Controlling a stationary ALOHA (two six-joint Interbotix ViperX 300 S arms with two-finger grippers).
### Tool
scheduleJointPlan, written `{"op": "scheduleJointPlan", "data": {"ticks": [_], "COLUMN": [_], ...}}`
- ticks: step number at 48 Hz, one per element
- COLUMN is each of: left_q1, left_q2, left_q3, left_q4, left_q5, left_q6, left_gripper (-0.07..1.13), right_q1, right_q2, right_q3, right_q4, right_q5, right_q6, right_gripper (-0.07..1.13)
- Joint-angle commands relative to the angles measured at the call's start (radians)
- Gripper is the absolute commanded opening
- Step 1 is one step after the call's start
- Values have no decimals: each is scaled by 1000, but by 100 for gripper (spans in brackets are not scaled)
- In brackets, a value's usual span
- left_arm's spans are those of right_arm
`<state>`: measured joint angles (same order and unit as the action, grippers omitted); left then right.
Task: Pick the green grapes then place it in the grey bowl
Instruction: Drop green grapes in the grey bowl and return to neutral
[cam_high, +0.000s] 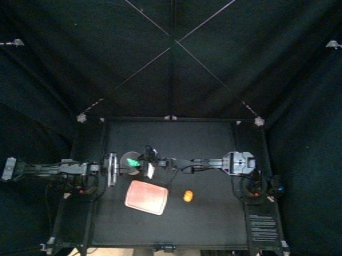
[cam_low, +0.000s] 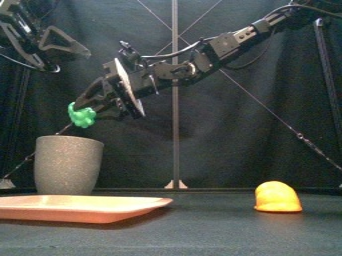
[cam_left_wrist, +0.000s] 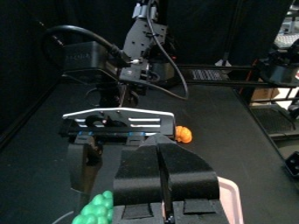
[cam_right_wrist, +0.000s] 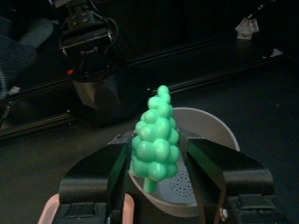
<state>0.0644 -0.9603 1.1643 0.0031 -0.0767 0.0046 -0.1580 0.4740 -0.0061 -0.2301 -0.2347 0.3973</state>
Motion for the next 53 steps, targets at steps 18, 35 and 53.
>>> {"op": "scheduleJointPlan", "data": {"ticks": [18,35,53], "left_q1": [0,-2,0], "left_q2": [2,2,2], "left_q3": [-21,-20,-20], "left_q4": [2,2,3], "left_q5": [-9,-9,-9], "left_q6": [2,0,2], "left_gripper": [13,13,13], "right_q1": [-6,-6,2], "right_q2": [3,-172,-486], "right_q3": [-72,101,474], "right_q4": [-28,-54,-170], "right_q5": [49,61,-9], "right_q6": [5,-6,-9], "right_gripper": [94,94,94]}}
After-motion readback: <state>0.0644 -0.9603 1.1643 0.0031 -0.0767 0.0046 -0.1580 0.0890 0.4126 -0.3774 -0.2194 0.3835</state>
